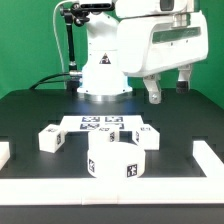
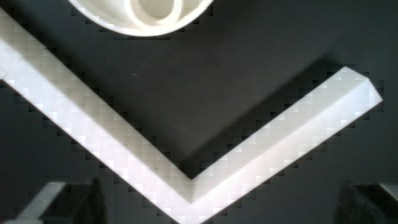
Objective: Assemble stool
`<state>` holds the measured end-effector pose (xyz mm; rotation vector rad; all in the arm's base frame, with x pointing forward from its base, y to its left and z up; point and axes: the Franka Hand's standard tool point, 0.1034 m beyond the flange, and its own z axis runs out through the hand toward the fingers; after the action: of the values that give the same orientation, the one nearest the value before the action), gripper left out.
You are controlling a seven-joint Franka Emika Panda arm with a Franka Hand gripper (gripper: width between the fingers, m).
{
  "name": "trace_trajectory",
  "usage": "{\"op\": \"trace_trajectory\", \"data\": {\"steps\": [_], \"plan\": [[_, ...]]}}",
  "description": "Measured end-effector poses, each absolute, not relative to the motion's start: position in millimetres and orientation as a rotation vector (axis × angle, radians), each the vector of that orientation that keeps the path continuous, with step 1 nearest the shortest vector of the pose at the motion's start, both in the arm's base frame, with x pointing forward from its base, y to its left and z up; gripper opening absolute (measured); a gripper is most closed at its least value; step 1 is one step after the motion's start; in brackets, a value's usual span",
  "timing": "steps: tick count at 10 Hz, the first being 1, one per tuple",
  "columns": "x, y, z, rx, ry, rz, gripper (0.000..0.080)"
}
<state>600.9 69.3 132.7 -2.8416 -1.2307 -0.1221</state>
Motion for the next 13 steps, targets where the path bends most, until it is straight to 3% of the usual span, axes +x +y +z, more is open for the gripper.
{"op": "trace_trajectory", "data": {"steps": [4, 9, 13], "plan": [[600, 67, 131.1, -2.832, -1.262, -0.128, 0.0649], [568, 21, 89.9, -2.784, -1.378, -0.113, 0.0649], [568, 21, 89.0, -2.797, -1.353, -0.116, 0.0649]]}}
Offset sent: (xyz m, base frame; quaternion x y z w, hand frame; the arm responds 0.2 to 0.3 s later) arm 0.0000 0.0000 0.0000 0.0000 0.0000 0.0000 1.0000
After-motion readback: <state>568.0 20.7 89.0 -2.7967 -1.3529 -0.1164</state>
